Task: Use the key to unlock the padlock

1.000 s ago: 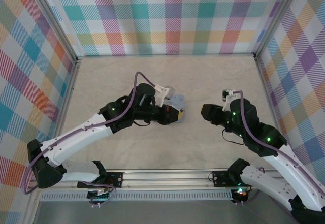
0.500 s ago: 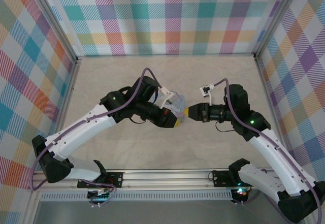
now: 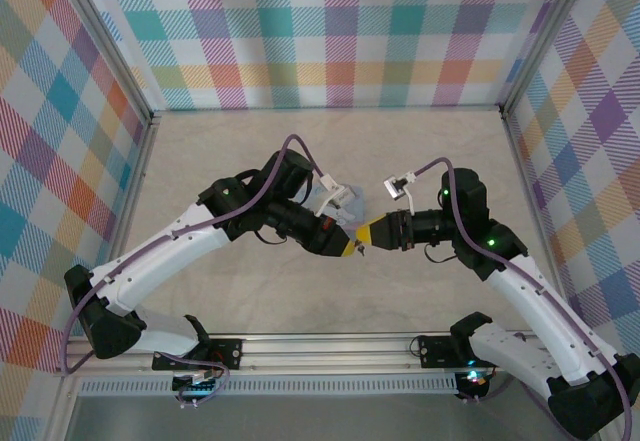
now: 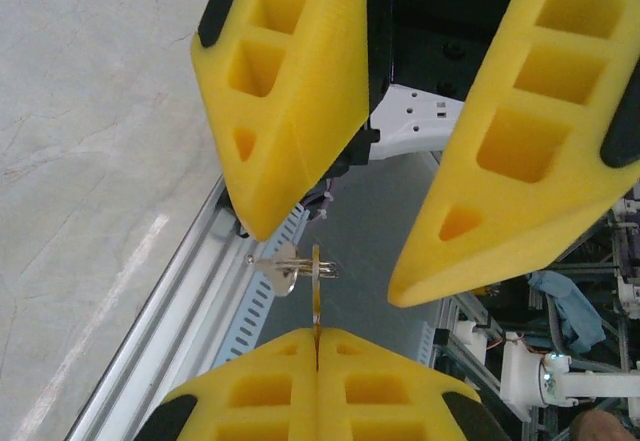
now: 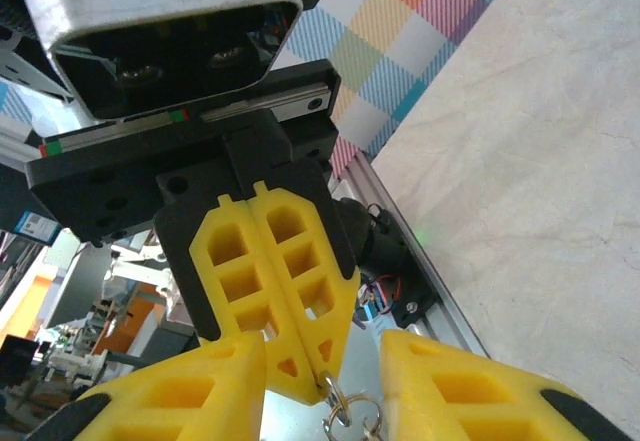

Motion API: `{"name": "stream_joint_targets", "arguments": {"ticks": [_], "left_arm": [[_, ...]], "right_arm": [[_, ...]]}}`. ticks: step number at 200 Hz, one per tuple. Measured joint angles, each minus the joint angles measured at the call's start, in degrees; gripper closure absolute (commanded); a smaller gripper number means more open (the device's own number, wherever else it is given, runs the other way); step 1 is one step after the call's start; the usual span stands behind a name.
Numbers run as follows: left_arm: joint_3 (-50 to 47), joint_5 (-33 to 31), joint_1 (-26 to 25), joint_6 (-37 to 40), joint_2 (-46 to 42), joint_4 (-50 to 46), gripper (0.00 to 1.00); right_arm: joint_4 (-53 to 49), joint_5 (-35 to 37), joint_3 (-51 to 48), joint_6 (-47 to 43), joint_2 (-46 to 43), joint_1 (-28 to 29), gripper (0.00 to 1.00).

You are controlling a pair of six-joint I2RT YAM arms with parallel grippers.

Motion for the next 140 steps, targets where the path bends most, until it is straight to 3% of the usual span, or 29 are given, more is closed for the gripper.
{"name": "stream_joint_targets", "arguments": {"ticks": [57,140], "left_arm": [[0.0,0.02,0.0,0.2,0.0,0.02,1.0],[0.13,0.39,0.04,0.9,0.15,-0.55,1.0]], "right_arm": [[-2.16,-1.44,0.0,-1.53,0.04,0.0,0.73],[-5.75,-2.01,0.02,-5.79,0.37,0.0,1.0]]}}
